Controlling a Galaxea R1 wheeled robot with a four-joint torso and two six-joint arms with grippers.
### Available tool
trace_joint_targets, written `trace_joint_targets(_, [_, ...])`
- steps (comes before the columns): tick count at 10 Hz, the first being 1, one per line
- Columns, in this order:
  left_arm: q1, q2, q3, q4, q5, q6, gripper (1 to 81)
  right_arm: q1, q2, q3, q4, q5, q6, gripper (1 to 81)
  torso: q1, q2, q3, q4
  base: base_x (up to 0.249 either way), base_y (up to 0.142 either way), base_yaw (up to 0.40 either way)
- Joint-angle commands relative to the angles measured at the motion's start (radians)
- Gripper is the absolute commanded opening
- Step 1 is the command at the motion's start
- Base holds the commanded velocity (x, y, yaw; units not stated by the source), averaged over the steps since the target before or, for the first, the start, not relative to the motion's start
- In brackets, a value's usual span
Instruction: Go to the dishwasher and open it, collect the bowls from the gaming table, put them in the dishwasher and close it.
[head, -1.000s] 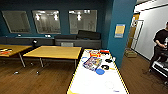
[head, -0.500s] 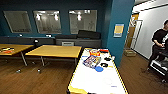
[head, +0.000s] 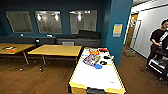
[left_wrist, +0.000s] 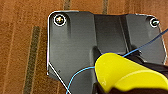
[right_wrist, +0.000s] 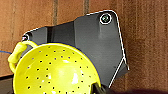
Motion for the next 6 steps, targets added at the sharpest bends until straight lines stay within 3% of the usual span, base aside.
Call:
trace_joint_targets(1, [-0.034,-0.004,-0.001,0.0,0.066,0.009,1.0,0.045,-0.015,0.0,-0.014,-0.047,-0.004,1.0,0.0,0.0,0.0,0.0,-0.164,0.0,0.0])
trace_joint_targets(6, [-0.03,-0.004,-0.001,-0.002,0.066,0.009,1.0,0.045,-0.009,0.0,-0.02,-0.047,-0.004,1.0,0.0,0.0,0.0,0.0,-0.165,0.0,0.0])
